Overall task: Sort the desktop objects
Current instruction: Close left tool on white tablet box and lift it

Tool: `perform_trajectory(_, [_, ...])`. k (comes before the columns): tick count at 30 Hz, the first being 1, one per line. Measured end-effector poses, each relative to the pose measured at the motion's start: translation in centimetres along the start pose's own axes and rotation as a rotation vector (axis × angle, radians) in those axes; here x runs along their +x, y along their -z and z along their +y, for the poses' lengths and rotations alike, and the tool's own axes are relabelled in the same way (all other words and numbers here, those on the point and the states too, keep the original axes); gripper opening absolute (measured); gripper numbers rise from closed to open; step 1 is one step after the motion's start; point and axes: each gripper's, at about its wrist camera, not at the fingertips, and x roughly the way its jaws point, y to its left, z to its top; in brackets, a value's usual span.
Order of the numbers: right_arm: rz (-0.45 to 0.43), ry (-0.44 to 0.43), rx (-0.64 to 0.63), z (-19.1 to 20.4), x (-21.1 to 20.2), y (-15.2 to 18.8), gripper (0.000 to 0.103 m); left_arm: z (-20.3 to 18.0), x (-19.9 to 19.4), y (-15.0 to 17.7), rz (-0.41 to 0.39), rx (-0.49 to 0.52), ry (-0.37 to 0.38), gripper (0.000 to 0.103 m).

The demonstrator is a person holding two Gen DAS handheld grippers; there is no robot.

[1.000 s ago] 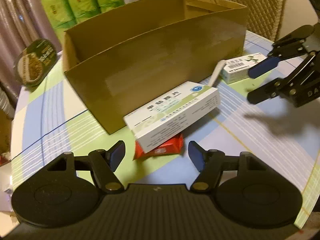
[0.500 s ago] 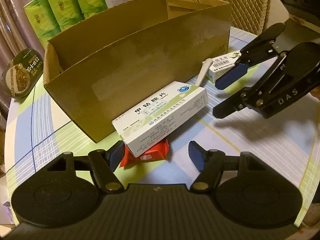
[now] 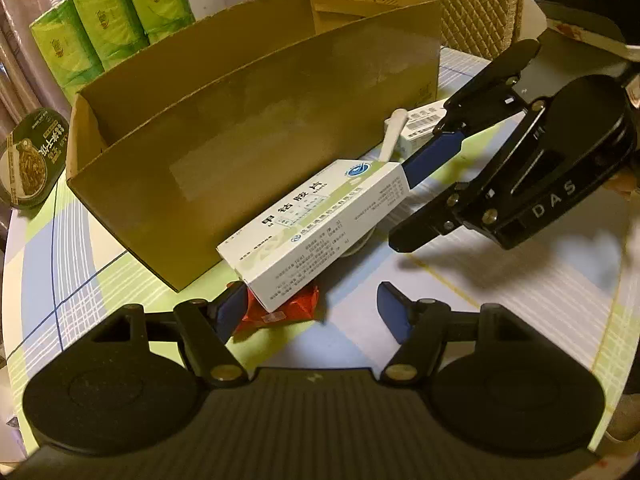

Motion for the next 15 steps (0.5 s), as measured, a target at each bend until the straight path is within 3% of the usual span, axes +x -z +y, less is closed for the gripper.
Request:
perform_trajectory(7, [0.022, -0.005, -0.045, 1.1, -2.9, 1.4, 0.049, -2.7, -2.5, 0.4, -0.018, 0.027, 0.022, 0.069])
perform_trajectory(12, [0.055, 0.030, -0.028, 1.4, -4.7, 3.0, 0.049, -6.3, -4.6, 1.4, -0.031, 0.076, 0.086, 0.070])
perform_trajectory(15, [0.069, 0.066, -0.023, 1.5, -5.5, 3.8, 0.057, -8.6, -5.4, 1.9, -0.036, 0.122, 0.121, 0.070])
